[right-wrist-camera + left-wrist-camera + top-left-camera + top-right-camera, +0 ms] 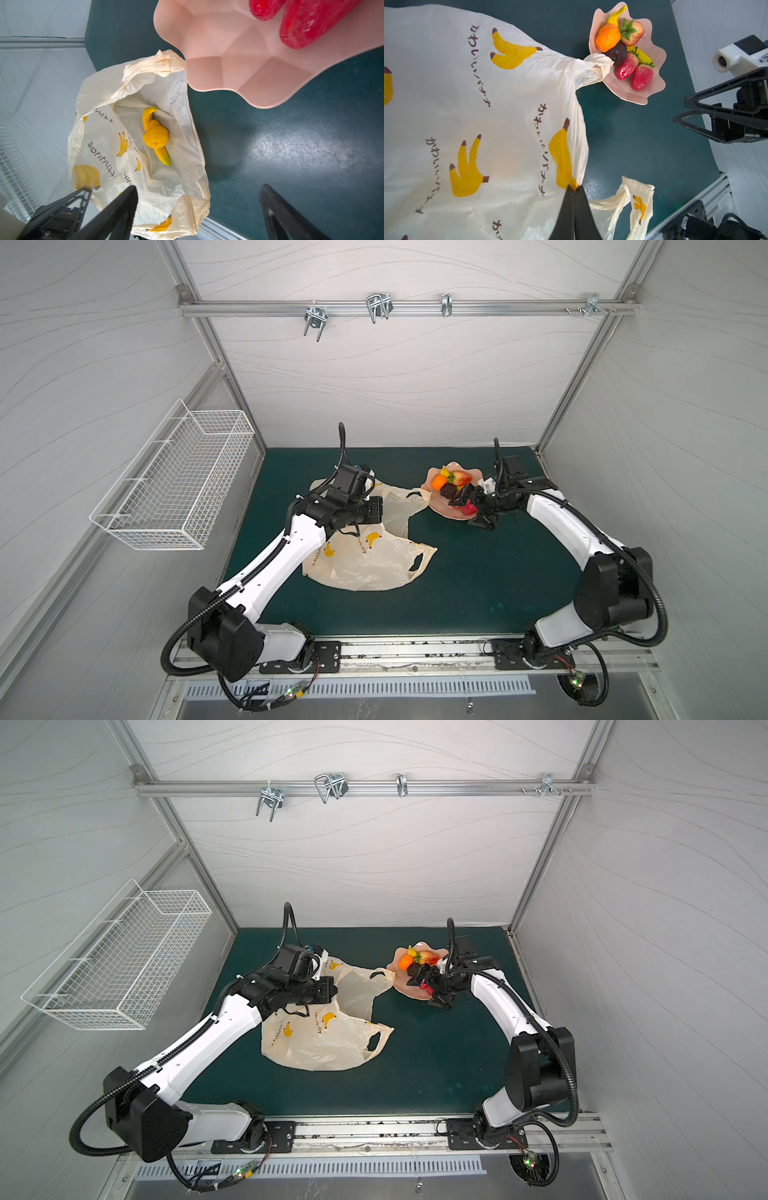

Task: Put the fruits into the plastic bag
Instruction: 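Withdraw the right gripper from the bag back toward the pink bowl, then lower the right gripper into the pink bowl and close on the pale peach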

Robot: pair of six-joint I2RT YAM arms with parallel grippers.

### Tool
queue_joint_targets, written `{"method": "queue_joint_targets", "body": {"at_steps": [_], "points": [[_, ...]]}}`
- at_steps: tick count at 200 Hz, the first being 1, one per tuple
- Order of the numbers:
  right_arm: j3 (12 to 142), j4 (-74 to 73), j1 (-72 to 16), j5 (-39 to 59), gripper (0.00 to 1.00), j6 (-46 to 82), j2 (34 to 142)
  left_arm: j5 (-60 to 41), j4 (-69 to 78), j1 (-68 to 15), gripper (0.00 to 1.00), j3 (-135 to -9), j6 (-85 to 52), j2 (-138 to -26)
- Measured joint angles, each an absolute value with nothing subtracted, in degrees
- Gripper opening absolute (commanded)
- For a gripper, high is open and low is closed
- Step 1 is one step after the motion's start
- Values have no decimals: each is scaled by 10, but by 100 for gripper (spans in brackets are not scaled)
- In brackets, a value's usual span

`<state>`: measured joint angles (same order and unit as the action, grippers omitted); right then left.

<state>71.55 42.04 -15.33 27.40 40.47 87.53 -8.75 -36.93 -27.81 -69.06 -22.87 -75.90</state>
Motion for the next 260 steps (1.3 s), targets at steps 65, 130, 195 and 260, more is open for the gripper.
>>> {"method": "queue_joint_targets", "body": {"at_steps": [65, 130, 195, 260], "points": [[751, 454, -152, 193, 81, 373, 880, -86, -369, -278, 0, -691, -229, -759], [800, 473, -152, 56, 74, 321, 926, -86, -369, -278, 0, -691, -229, -759], [848, 485, -152, -26, 72, 289, 978, -86, -369, -278, 0, -691, -228, -759], [868, 485, -152, -43, 70, 286, 1027, -84, -369, -278, 0, -691, -228, -759]]}}
